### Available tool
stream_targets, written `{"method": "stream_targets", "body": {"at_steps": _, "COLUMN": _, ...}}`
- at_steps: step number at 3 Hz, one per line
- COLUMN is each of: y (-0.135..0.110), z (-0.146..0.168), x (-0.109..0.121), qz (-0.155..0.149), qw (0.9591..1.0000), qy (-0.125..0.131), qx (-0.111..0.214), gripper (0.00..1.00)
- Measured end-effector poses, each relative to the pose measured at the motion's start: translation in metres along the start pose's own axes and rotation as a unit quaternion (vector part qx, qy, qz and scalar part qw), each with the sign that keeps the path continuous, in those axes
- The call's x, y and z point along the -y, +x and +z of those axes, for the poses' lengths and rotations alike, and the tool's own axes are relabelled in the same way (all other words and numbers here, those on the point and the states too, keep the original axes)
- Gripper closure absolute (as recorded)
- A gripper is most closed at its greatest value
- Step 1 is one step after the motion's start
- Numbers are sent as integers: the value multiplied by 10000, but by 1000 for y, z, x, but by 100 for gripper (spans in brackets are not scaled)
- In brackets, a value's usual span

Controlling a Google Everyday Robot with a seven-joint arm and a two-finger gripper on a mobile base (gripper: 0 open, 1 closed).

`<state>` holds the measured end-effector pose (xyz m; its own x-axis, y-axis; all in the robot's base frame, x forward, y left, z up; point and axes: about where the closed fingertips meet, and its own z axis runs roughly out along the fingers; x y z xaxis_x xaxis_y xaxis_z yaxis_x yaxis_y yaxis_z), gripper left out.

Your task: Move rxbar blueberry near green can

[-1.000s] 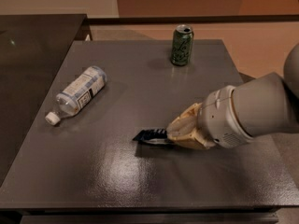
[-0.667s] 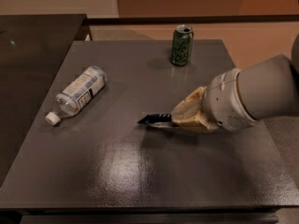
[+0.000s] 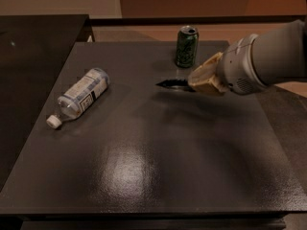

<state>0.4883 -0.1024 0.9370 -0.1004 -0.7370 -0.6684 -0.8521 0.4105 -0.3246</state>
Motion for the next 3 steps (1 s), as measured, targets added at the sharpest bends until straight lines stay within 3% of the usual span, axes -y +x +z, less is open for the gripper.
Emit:
{"method": "stream_targets", "body": {"at_steps": 2, "y": 27, "z": 21, "x": 65, "qz": 164, "qw": 9990, "qy": 418, "qx": -50, "gripper": 100}}
{"method": "stream_targets", "body": {"at_steps": 3, "y": 35, "z": 35, "x": 81, "qz": 171, "qw": 9987, "qy": 482, "qx": -32, "gripper": 82}}
